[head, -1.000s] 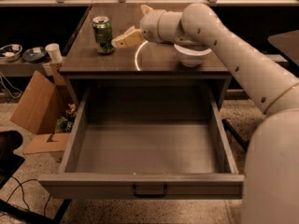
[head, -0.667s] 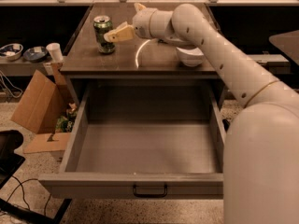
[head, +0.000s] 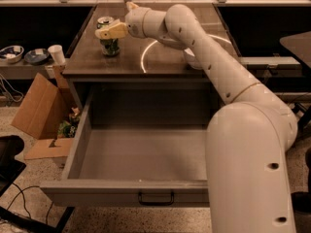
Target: Place green can into top drawer
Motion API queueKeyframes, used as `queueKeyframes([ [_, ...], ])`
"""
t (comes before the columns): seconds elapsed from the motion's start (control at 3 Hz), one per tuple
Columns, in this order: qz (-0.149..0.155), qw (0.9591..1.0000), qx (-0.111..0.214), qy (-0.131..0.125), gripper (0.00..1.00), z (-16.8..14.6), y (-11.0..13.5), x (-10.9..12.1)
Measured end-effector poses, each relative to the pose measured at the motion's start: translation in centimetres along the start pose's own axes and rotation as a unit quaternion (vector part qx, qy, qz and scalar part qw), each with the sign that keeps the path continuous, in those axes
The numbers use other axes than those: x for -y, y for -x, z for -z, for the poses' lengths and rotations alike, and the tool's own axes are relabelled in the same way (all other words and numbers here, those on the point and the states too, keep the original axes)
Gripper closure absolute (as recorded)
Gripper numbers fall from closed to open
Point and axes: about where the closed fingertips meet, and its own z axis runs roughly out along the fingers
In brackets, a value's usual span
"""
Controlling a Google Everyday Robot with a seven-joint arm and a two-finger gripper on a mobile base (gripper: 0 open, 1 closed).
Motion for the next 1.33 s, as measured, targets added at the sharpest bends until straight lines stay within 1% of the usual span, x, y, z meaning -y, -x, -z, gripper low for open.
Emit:
queueKeyframes([
  [0.33,-0.016,0.9997,-0.015,0.004,0.07,-0.7,-1.0,-0.3],
  [0.67,-0.031,0.999,-0.03,0.01,0.26,-1.2,-2.3,-0.7],
  [1.0,-0.031,0.999,-0.03,0.01,0.5,-1.2,-2.3,-0.7],
  [1.33,-0.031,0.999,-0.03,0.01,0.81,-1.2,-2.3,-0.7],
])
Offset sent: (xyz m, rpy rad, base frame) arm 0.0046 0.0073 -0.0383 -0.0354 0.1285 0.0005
